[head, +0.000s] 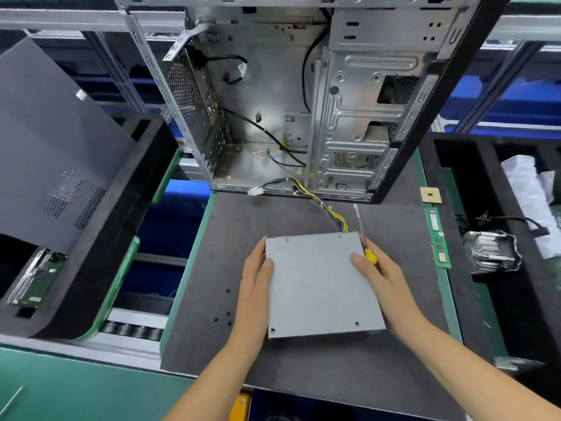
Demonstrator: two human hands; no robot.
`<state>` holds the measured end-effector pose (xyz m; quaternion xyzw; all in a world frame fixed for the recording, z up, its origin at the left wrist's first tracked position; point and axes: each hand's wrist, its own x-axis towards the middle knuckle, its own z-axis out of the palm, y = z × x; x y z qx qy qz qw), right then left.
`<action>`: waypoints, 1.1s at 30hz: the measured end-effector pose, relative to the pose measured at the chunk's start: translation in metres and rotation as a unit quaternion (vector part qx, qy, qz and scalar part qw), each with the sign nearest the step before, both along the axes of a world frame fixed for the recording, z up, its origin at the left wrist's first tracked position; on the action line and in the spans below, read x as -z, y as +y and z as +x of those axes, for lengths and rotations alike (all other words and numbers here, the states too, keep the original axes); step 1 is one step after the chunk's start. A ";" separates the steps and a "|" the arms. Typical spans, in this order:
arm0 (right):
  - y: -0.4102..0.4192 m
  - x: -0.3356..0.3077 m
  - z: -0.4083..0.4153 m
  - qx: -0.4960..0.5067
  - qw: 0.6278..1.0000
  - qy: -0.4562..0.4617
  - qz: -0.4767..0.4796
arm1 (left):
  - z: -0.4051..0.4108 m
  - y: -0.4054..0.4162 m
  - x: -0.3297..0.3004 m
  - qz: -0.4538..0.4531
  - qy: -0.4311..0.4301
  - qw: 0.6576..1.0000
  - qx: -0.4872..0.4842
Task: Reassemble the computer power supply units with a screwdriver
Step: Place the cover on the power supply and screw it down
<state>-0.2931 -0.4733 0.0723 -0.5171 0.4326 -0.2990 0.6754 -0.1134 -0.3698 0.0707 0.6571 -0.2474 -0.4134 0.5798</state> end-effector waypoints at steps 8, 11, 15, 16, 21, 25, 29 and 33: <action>-0.002 -0.002 0.002 0.020 1.000 -0.013 -0.020 | 0.002 -0.005 -0.001 -0.009 -0.012 1.000 -0.006; -0.004 -0.001 0.001 0.013 1.000 -0.010 -0.015 | 0.003 -0.005 -0.001 -0.015 -0.016 1.000 0.008; -0.016 0.001 0.000 -0.019 1.000 0.017 -0.002 | 0.005 -0.005 -0.002 -0.015 -0.014 0.999 0.039; -0.019 0.000 0.000 -0.034 0.999 0.019 0.002 | 0.006 -0.005 -0.002 -0.015 -0.012 0.999 0.047; -0.030 0.002 -0.004 -0.097 0.995 0.027 -0.011 | 0.012 -0.009 -0.003 -0.015 -0.029 0.996 0.086; -0.037 0.002 -0.003 -0.093 0.995 0.027 -0.020 | 0.016 -0.017 -0.008 -0.027 -0.017 0.995 0.097; -0.033 -0.004 0.007 -0.023 0.997 0.041 -0.059 | 0.014 -0.019 -0.005 -0.039 0.022 0.995 0.085; -0.019 -0.002 0.018 0.083 0.990 0.022 -0.108 | 0.011 -0.021 -0.003 -0.064 0.010 0.998 0.027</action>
